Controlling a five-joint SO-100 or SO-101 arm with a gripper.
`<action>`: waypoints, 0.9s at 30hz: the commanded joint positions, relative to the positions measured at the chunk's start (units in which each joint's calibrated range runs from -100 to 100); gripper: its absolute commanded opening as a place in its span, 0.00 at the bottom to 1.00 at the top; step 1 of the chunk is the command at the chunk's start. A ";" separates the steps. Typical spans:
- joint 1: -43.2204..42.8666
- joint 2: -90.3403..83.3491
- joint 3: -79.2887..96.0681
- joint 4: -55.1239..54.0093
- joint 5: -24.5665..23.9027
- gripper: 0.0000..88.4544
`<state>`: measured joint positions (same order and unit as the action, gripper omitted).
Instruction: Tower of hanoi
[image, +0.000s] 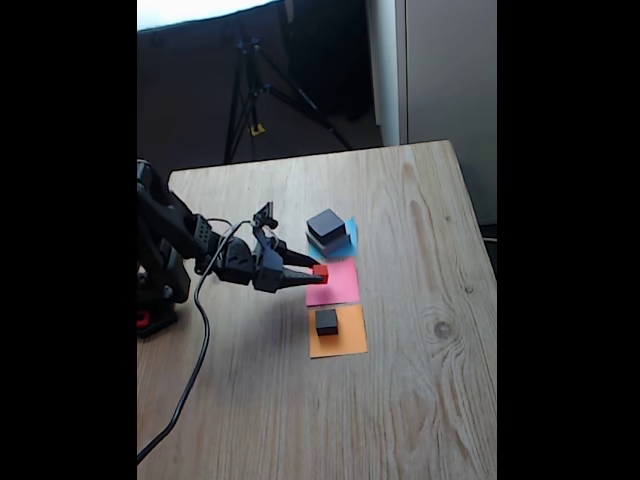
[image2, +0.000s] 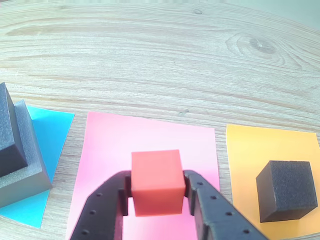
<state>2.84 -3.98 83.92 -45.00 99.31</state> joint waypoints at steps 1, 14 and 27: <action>0.46 3.67 -1.65 -6.12 0.69 0.08; 1.72 16.92 -7.01 -14.86 0.69 0.09; 1.30 21.16 -7.37 -18.50 0.69 0.12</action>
<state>4.08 17.49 77.40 -62.13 99.31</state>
